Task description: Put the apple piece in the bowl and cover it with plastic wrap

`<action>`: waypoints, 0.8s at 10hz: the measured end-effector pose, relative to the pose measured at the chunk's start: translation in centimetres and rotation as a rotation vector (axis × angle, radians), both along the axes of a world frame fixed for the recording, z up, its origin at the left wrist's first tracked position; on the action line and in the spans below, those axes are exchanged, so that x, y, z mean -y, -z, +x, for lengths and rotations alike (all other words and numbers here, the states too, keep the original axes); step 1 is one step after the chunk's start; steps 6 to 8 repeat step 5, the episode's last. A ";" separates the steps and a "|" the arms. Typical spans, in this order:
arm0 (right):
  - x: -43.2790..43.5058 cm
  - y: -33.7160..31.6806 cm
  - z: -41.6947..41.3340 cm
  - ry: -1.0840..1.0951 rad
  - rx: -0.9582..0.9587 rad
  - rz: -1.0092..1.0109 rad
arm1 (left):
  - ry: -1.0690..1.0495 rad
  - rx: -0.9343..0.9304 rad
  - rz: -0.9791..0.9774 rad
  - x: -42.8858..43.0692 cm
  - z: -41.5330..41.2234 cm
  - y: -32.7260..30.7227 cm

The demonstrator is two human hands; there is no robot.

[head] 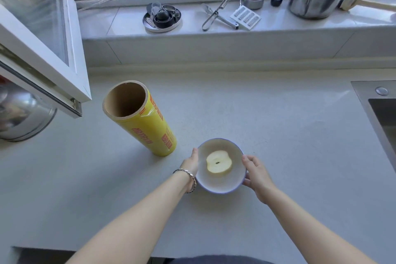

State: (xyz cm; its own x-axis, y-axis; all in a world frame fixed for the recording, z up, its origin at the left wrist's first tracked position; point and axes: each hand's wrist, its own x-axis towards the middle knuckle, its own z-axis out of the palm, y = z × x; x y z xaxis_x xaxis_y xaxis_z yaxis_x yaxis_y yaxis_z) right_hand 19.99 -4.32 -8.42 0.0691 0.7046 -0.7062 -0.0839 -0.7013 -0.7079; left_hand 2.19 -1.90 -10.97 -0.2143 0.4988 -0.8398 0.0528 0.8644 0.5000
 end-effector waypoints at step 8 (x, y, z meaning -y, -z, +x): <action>-1.3 -3.0 2.6 -0.439 0.391 -0.128 | 0.756 -0.592 0.391 -0.1 0.4 -7.8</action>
